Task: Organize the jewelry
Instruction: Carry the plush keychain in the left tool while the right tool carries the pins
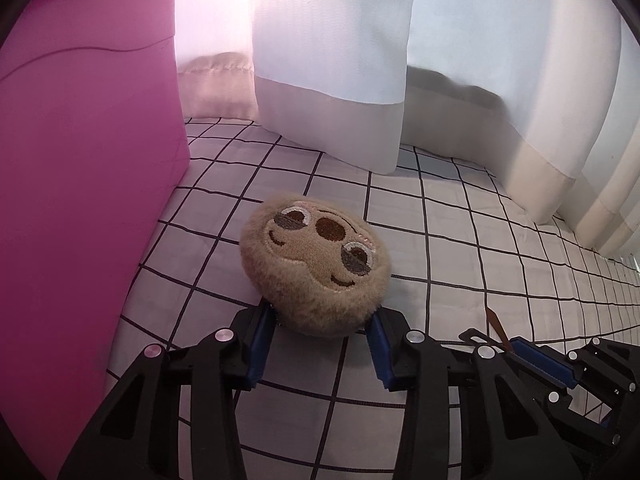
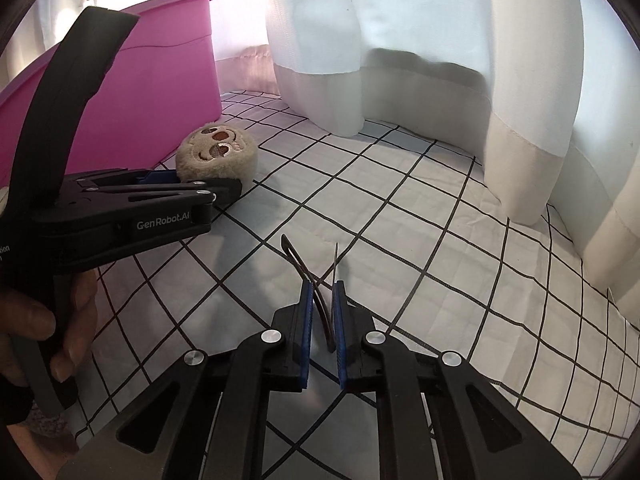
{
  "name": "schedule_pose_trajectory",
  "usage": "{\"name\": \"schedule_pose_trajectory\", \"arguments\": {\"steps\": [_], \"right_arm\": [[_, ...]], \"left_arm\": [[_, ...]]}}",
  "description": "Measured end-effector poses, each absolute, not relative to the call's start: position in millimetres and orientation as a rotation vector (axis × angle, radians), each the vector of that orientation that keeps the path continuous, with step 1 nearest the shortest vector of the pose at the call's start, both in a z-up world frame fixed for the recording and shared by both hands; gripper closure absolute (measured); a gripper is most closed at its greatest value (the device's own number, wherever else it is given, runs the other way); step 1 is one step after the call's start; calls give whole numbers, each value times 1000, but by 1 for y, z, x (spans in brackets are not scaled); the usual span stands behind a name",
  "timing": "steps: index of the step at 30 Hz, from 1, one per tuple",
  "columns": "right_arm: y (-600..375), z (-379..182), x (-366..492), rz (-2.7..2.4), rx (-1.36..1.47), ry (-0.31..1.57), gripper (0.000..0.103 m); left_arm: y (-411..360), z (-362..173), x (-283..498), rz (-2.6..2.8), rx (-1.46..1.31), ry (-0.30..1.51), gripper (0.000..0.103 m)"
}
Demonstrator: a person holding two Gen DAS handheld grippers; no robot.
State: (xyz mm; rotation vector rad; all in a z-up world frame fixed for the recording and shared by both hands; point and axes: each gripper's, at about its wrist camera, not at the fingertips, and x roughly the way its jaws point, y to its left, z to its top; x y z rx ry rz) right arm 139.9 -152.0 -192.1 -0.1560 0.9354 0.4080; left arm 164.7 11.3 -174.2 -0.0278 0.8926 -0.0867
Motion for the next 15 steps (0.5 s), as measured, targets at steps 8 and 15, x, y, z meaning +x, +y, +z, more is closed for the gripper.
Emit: {"name": "schedule_pose_trajectory", "arguments": {"steps": [8, 15], "right_arm": [[-176, -187, 123, 371, -40, 937, 93], [-193, -176, 99, 352, -14, 935, 93]], "left_arm": [[5, -169, 135, -131, -19, 881, 62], [-5, -150, 107, -166, -43, 828, 62]]}}
